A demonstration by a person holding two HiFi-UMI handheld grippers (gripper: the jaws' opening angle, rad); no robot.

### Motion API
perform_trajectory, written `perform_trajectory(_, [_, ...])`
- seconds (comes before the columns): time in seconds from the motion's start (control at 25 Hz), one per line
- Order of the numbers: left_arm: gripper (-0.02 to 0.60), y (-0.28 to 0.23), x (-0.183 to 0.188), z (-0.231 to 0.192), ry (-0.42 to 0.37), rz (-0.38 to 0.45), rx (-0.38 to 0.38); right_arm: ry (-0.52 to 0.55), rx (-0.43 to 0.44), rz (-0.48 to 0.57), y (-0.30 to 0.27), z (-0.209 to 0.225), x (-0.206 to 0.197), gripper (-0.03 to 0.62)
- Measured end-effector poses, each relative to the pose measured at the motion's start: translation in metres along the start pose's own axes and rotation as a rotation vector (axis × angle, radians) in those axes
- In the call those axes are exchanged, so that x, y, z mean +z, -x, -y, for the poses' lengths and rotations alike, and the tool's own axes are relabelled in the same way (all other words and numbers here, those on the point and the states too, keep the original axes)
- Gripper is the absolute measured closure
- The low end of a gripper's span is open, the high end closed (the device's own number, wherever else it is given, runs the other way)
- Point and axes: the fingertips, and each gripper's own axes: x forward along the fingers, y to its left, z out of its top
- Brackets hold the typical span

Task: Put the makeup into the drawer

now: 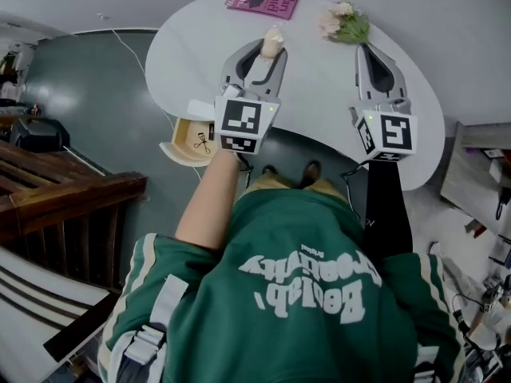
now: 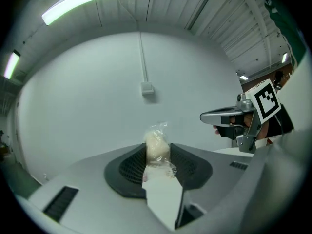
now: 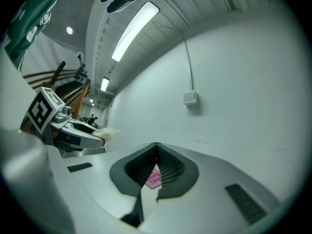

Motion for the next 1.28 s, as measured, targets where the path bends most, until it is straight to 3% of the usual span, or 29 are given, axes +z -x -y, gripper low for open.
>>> perform_trajectory(0.56, [0.43,0.122,-0.019,-0.135,0.017,-0.035,0.242,-0.016,0.275,0.035,-0.083,-0.178,0.023,0.585])
perform_trajectory(0.88, [0.43,0.181,-0.026,-0.179,0.019,-0.035,0.352,-0.002,0.395,0.042,-0.104,-0.258,0.029,0.585])
perform_trajectory(1.08, [0.43,0.205,-0.032,-0.196,0.041,-0.037,0.38,0.004,0.439,0.03,-0.11,-0.292,0.031,0.585])
perform_trajectory(1.28, [0.43,0.217,-0.081,-0.203,0.1,-0.11,0.392,0.016,0.465,0.016,-0.113,-0.31,0.028,0.585])
